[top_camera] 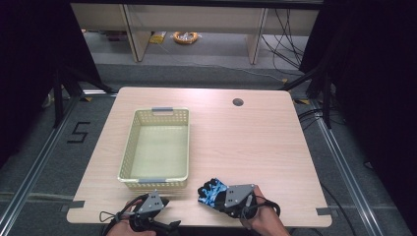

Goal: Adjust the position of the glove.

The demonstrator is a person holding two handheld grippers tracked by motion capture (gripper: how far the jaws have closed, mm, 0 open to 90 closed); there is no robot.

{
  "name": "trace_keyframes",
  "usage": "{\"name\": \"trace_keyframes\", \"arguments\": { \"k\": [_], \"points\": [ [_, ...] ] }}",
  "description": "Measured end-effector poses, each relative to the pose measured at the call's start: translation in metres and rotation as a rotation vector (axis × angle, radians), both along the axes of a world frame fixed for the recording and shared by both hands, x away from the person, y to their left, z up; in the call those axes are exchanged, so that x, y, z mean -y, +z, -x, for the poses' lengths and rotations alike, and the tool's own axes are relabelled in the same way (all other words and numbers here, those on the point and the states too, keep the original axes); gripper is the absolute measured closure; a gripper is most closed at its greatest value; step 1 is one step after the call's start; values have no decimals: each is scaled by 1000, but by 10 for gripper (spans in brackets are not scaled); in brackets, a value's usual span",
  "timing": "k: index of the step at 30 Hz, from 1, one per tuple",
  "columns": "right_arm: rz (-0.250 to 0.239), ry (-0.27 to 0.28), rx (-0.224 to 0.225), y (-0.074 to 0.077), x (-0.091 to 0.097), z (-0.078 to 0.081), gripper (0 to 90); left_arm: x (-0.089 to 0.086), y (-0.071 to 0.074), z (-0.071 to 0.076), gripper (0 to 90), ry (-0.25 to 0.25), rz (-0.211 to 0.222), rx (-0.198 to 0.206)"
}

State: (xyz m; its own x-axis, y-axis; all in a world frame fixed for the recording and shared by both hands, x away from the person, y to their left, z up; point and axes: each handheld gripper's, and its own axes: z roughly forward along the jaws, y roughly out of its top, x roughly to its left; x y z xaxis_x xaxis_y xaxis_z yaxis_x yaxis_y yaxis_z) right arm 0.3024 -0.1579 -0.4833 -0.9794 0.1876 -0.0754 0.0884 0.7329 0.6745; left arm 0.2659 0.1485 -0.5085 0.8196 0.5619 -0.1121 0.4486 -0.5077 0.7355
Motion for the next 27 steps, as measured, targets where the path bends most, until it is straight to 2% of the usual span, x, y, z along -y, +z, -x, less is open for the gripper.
{"name": "trace_keyframes", "arguments": {
  "k": [1,2,4,5,6,7,8,10,11,12,13,15,16,17,18,19,21,22,23,24,25,26,27],
  "points": [
    [4,-15,-20,1,0,2,848,-1,1,-1,219,-19,-11,12],
    [9,-22,8,0,0,2,839,1,0,0,219,-11,1,11],
    [-1,-3,6,0,0,2,810,2,-1,1,219,7,3,-2],
    [-3,-32,-4,0,0,3,784,2,-1,0,219,-5,-9,2],
    [-12,-36,-15,1,0,3,762,2,0,-1,219,-26,-13,13],
    [-17,-56,-21,2,0,4,726,4,-1,0,220,-16,0,9],
    [-26,-86,-33,3,0,5,685,4,-1,0,220,-12,-19,4],
    [-61,-181,-65,7,4,7,621,7,-1,-1,220,-22,-8,16],
    [-85,-245,-73,9,8,7,585,7,-1,0,220,-20,-5,2],
    [-95,-302,-89,11,11,7,561,8,-2,-2,221,-22,-24,15],
    [-113,-383,-120,12,15,8,539,9,-2,-3,221,-30,-19,24],
    [-134,-511,-147,14,26,8,529,12,-2,-4,221,-34,-22,11],
    [-135,-552,-139,14,31,8,512,12,-1,-7,222,-56,-46,33],
    [-140,-598,-153,13,36,9,500,16,-3,-6,222,-25,-12,14],
    [-145,-632,-172,12,40,10,494,17,-3,-8,222,-35,-29,18],
    [-159,-649,-187,9,43,10,488,19,-3,-10,222,-43,-43,27],
    [-148,-684,-181,5,49,12,481,23,-2,-13,223,-48,-45,26],
    [-138,-708,-207,6,49,14,478,25,-1,-14,223,-53,-44,30],
    [-154,-695,-188,4,50,13,472,29,-1,-14,224,-49,-26,29],
    [-148,-724,-228,4,49,16,462,31,0,-15,225,-59,-23,29],
    [-146,-713,-209,3,49,14,454,34,0,-16,226,-66,-33,34],
    [-157,-713,-229,1,49,13,453,37,1,-16,226,-77,-24,38],
    [-166,-714,-237,0,48,12,450,39,3,-17,227,-88,-38,46]
  ]
}}
